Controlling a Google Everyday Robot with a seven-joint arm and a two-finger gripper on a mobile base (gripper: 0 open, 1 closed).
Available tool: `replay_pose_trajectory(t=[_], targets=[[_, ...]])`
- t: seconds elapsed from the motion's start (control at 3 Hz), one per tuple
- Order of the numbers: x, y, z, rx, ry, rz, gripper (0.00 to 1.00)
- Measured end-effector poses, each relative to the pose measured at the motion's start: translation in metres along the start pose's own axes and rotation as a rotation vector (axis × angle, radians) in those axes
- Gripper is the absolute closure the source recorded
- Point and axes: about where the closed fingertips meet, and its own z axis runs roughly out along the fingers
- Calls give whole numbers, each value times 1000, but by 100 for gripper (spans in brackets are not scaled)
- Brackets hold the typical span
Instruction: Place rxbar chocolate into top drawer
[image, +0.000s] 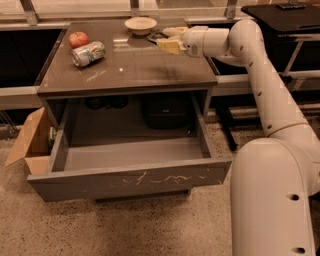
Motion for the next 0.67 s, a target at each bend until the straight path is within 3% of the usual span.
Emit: replay_pose_trajectory(t=[0.33,0.67], targets=[[-9,28,12,-88,-8,-28,100],[-23,83,29,-260,-22,-75,100]])
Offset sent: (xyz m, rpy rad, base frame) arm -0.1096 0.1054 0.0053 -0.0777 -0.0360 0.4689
